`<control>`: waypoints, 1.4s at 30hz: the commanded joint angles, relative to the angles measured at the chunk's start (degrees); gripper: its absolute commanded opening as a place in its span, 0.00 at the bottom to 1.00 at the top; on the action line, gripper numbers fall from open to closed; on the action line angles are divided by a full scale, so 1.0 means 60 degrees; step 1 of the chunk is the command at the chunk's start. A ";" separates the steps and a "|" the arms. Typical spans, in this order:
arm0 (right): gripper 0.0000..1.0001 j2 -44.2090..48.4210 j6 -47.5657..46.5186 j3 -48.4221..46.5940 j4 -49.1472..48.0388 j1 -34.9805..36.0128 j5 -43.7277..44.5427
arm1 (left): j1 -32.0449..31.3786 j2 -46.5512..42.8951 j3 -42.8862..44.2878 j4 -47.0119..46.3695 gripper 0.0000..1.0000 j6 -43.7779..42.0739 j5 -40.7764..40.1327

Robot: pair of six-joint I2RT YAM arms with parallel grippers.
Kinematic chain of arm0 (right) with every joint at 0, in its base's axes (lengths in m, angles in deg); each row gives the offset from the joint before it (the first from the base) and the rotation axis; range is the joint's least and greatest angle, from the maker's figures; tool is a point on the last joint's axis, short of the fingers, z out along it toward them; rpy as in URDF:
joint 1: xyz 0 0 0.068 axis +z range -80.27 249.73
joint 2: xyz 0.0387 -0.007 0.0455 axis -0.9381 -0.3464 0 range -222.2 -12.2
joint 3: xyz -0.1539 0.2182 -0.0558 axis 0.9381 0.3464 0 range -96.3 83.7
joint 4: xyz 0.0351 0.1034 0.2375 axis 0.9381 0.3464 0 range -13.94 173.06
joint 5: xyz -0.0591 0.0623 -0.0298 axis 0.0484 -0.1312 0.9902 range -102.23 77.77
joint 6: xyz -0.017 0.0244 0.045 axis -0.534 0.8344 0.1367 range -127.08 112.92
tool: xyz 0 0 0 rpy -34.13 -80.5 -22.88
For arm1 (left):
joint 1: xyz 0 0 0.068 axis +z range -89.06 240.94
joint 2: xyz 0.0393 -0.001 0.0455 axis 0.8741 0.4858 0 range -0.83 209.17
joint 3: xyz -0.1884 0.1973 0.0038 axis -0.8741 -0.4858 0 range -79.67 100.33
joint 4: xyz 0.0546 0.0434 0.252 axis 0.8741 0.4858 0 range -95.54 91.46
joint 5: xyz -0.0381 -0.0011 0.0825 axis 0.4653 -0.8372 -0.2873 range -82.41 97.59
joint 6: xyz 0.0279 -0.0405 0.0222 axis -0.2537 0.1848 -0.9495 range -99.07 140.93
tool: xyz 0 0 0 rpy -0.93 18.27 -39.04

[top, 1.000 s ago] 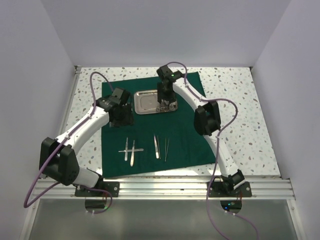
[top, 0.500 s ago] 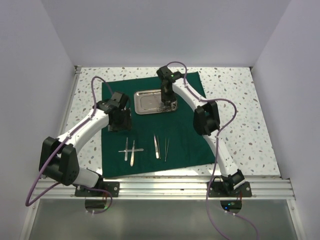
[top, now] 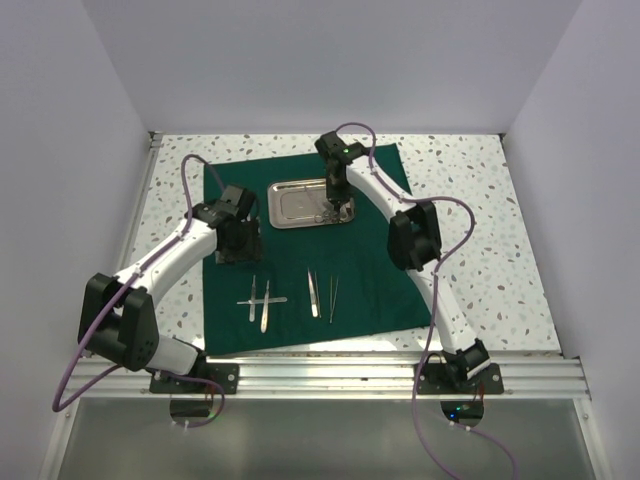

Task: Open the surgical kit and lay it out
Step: Pick up the medical item from the container, then place the medical item in the surgical kit.

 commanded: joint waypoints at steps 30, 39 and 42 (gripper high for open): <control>0.00 1.0271 0.0534 1.3936 -0.2822 -0.0063 -0.0404 | -0.0024 0.3940 0.5058 -0.0016 0.58 -0.0499 0.0567; 0.45 1.1005 0.0565 1.4644 -0.2517 -0.0077 -0.1080 | -0.0054 0.4660 0.6043 0.0292 0.57 -0.0396 0.0611; 0.73 1.1108 0.0506 1.3707 -0.1946 -0.0063 -0.0656 | -0.0054 0.4397 0.5619 0.0234 0.57 -0.0382 0.0538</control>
